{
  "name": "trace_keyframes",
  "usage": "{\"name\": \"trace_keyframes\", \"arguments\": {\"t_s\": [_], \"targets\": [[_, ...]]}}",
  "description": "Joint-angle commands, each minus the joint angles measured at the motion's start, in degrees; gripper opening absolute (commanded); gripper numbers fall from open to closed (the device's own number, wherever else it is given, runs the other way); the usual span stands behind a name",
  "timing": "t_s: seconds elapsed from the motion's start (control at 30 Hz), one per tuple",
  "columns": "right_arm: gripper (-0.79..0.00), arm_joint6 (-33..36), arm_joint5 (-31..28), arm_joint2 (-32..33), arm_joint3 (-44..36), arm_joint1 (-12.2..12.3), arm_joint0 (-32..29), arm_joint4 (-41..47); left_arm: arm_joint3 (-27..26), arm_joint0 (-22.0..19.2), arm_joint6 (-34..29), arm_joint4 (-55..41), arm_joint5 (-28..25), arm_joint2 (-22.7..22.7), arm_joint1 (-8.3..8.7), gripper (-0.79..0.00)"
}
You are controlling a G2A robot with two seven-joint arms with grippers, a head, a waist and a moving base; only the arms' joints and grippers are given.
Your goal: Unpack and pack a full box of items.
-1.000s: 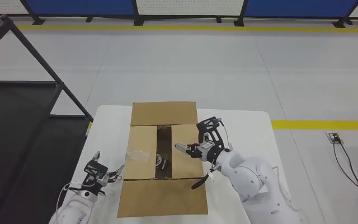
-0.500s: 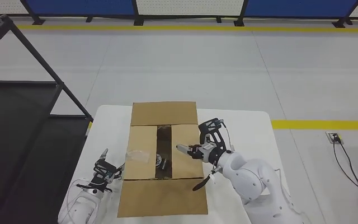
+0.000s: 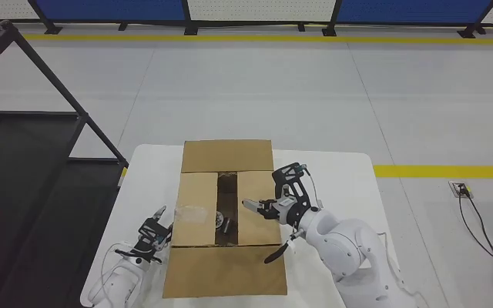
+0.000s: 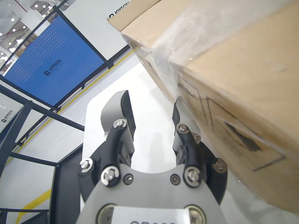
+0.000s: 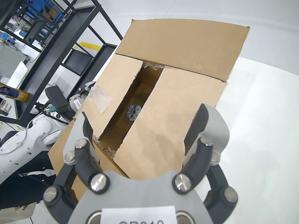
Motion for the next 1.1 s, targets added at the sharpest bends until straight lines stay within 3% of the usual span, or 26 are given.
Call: {"name": "trace_keyframes", "arguments": {"t_s": [0.0, 0.1, 0.17, 0.2, 0.23, 0.57, 1.07], "targets": [[0.0, 0.08, 0.01, -0.08, -0.06, 0.04, 0.03, -0.02, -0.09, 0.22, 0.35, 0.02, -0.31, -0.22, 0.1, -0.4], [0.0, 0.13, 0.14, -0.38, 0.26, 0.04, 0.38, 0.06, -0.1, 0.42, 0.38, 0.03, -0.41, -0.32, 0.18, -0.493], [0.0, 0.15, 0.08, -0.7, 0.59, 0.02, 0.77, 0.2, -0.01, 0.39, 0.16, 0.03, -0.18, -0.19, 0.16, -0.631], [0.0, 0.13, 0.13, -0.82, 0.74, 0.0, 0.97, 0.26, 0.01, 0.36, 0.1, -0.03, -0.05, -0.07, 0.14, -0.748], [0.0, 0.16, 0.12, -0.96, 0.89, 0.0, 1.15, 0.27, 0.04, 0.33, 0.07, -0.1, 0.08, 0.02, 0.12, -0.785], [0.0, 0.14, 0.34, -1.44, 1.53, 0.06, 1.85, 0.55, 0.01, 0.74, 1.12, -2.11, 1.38, -0.53, 0.11, -0.785], [0.0, 0.11, -0.19, -3.04, 3.84, -0.05, 3.61, 1.77, -5.84, 6.05, 2.78, -3.56, 4.42, -3.42, 0.5, -0.785]]}}
